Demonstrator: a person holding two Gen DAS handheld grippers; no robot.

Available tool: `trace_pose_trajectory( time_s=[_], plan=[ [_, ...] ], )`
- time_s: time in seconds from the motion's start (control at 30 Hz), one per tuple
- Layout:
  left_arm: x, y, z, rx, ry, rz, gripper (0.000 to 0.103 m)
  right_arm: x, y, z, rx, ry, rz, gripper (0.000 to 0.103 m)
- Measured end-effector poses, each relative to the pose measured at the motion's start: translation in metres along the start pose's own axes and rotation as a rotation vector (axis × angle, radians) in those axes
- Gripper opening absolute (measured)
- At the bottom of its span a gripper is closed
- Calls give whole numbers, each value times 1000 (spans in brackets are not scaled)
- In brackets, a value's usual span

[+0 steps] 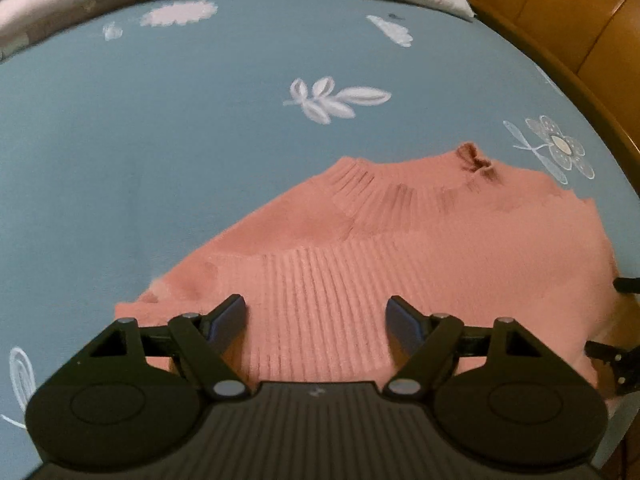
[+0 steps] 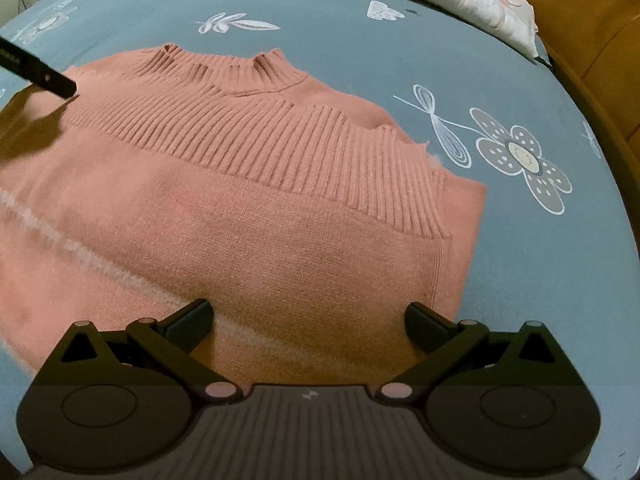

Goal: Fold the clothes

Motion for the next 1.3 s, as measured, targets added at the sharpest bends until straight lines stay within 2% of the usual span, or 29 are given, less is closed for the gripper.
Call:
trace_pose_trajectory(
  time_s=[0.17, 0.3, 0.37, 0.43, 0.5, 0.63, 0.73, 0.87, 0.93, 1.03, 1.13, 1.3],
  plan=[
    [52, 1, 27, 56, 48, -146, 80, -1, -3, 3, -30, -47, 6, 103],
    [77, 36, 44, 59, 43, -177, 80, 2, -16, 5, -1, -87, -4, 103],
    [72, 59, 44, 33, 20, -144, 80, 7, -22, 5, 12, -85, -3, 103],
    [63, 75, 48, 23, 5, -65, 76, 16, -25, 4, 19, -55, 10, 103],
    [66, 69, 52, 40, -13, -32, 76, 26, -27, 3, 25, 0, 25, 103],
    [107, 44, 59, 86, 62, -115, 79, 40, -28, 2, 36, 105, 72, 103],
    [133, 46, 70, 79, 104, -165, 79, 41, -30, 3, 44, 122, 108, 103],
    [123, 66, 94, 71, 62, -113, 76, 40, -34, 5, 62, 103, 151, 103],
    [108, 67, 108, 88, 49, -82, 73, 40, -37, 7, 74, 95, 183, 103],
    [86, 61, 120, 67, 73, -30, 67, 41, -38, 8, 84, 63, 239, 103],
    [83, 49, 113, 29, 100, -57, 67, 43, -36, 13, 91, 21, 272, 103],
    [103, 29, 70, -23, 147, -169, 70, 48, -27, 47, 110, -56, 314, 102]
  ],
)
Point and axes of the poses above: each gripper's, at about its wrist camera, not at the fingertips, and y roughly the way its jaws point, x to its right, z to its top, the point moved 7 cm from there along y, roughly the way its jaws point
